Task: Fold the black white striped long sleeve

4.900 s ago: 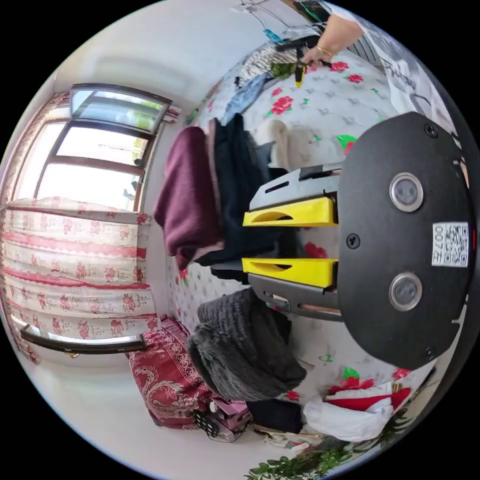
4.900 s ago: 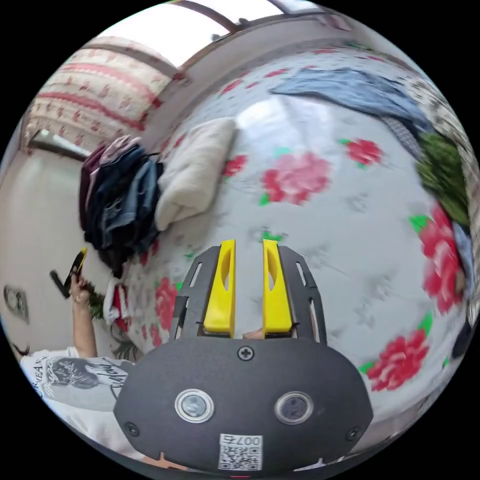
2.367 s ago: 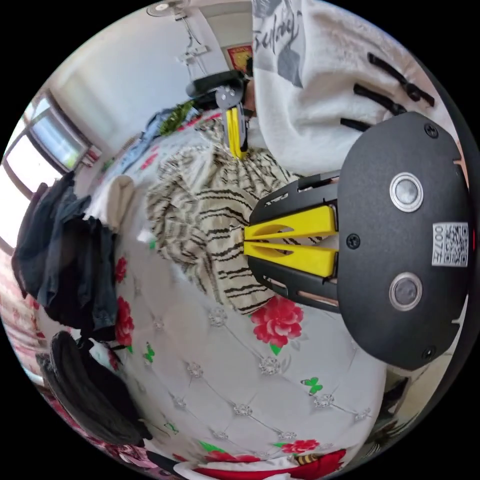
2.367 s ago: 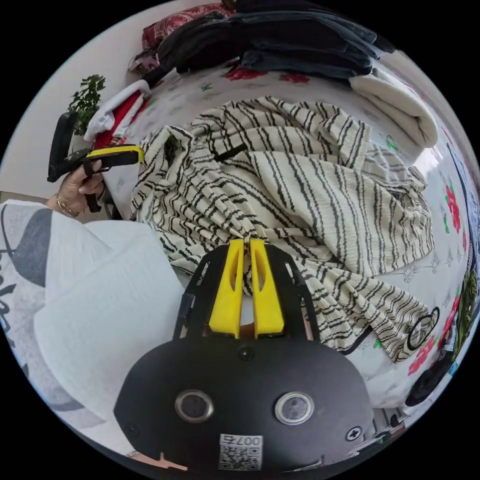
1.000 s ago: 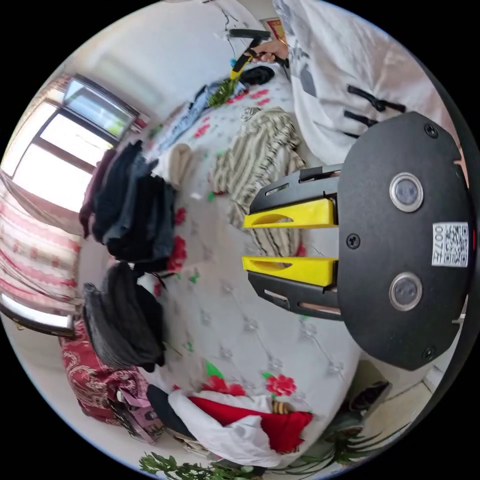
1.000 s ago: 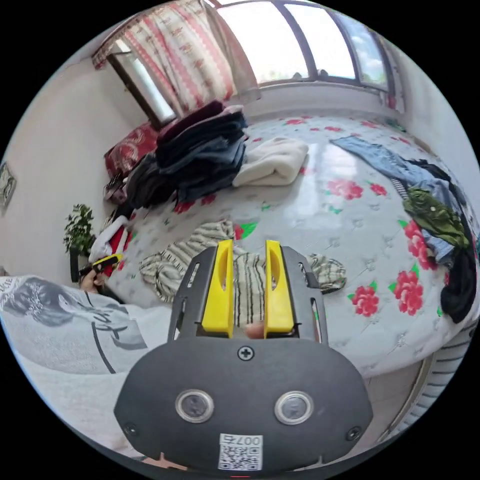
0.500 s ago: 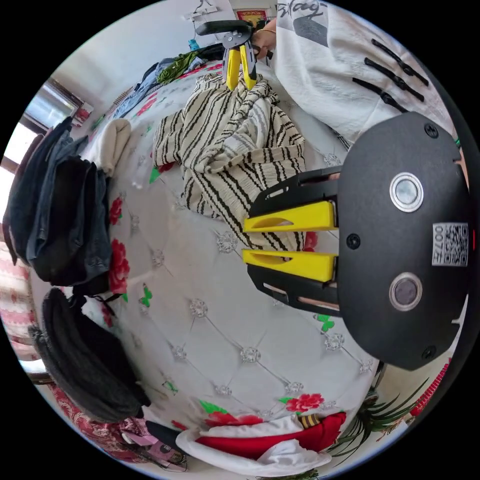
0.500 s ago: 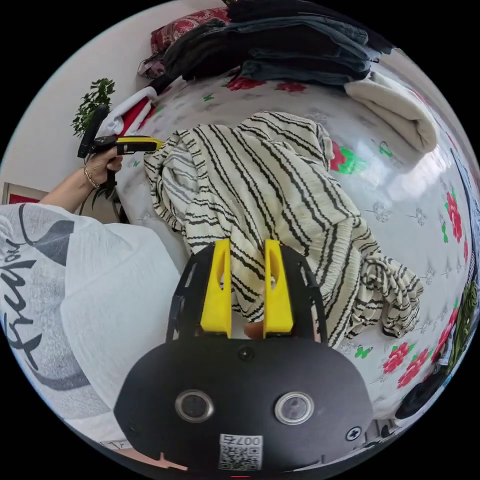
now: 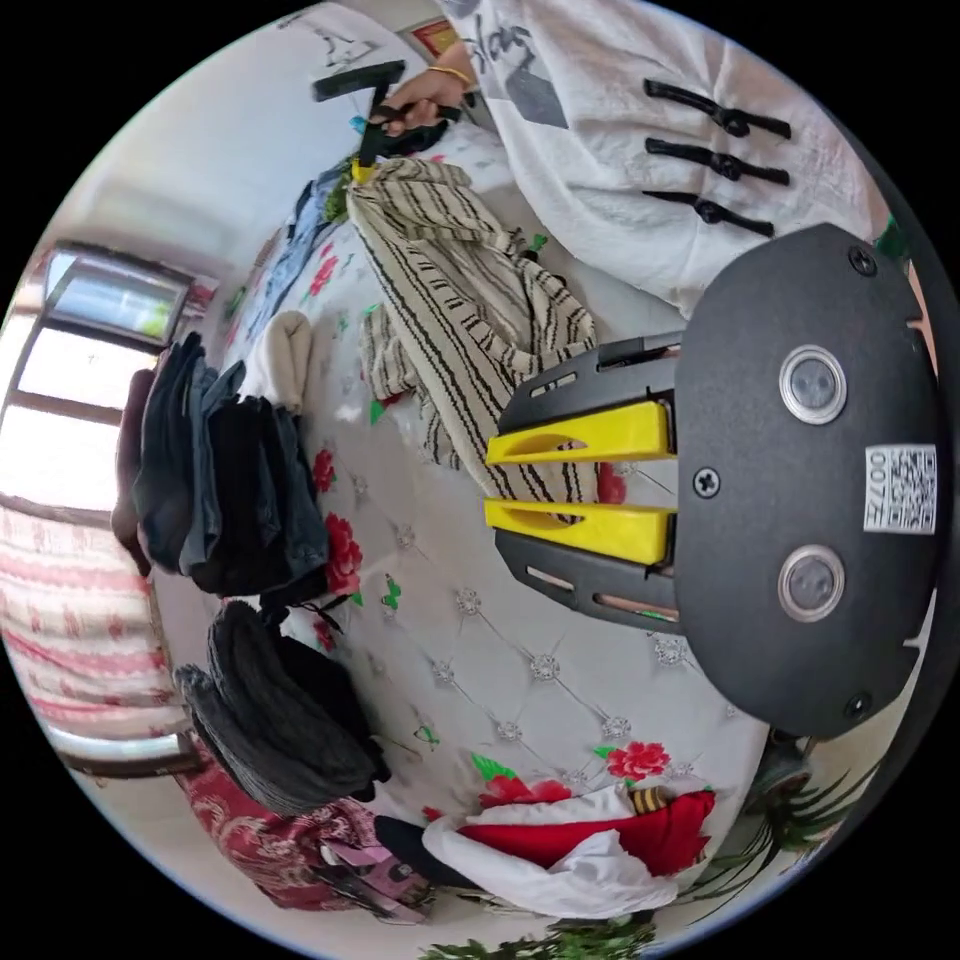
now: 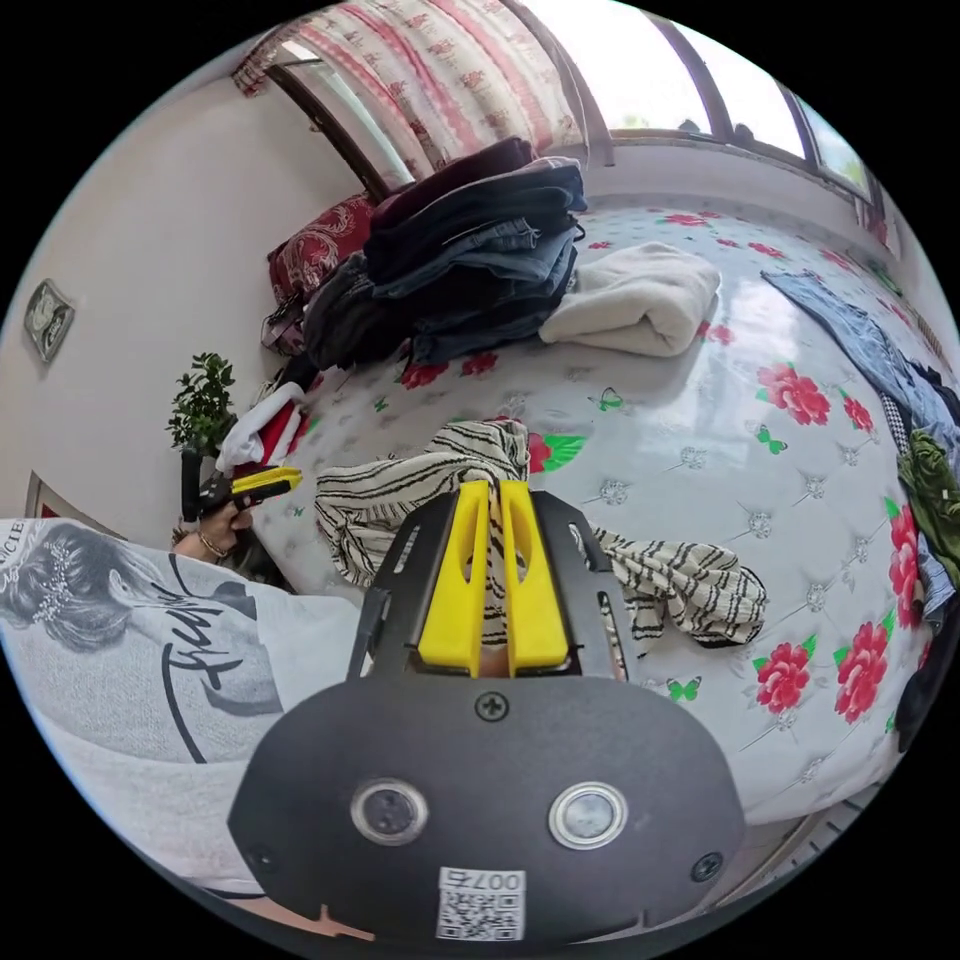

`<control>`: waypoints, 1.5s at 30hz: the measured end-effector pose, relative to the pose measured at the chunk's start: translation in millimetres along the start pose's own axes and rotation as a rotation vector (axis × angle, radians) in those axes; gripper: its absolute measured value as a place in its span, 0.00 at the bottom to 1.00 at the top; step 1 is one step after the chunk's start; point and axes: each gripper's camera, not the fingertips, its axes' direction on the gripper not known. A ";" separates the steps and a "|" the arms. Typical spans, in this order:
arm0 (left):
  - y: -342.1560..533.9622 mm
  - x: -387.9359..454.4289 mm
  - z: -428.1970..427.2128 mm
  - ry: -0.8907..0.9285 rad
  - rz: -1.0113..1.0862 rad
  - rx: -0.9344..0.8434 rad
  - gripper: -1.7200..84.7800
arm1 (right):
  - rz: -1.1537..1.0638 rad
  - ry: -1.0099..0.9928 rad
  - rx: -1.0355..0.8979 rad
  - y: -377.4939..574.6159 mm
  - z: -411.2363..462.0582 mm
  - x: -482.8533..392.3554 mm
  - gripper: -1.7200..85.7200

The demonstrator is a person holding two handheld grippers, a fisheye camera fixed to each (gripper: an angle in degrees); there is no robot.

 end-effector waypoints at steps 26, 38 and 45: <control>80.7 19.8 -223.5 0.137 -0.032 0.486 0.01 | -0.054 0.027 0.480 128.3 -248.9 -122.6 0.02; 167.9 144.8 -486.8 -0.177 0.167 1.213 0.01 | -0.463 0.324 1.041 218.7 -459.6 -289.6 0.02; 98.5 170.0 -490.2 -0.380 0.185 1.216 0.01 | -0.539 0.418 0.977 154.8 -452.5 -288.3 0.02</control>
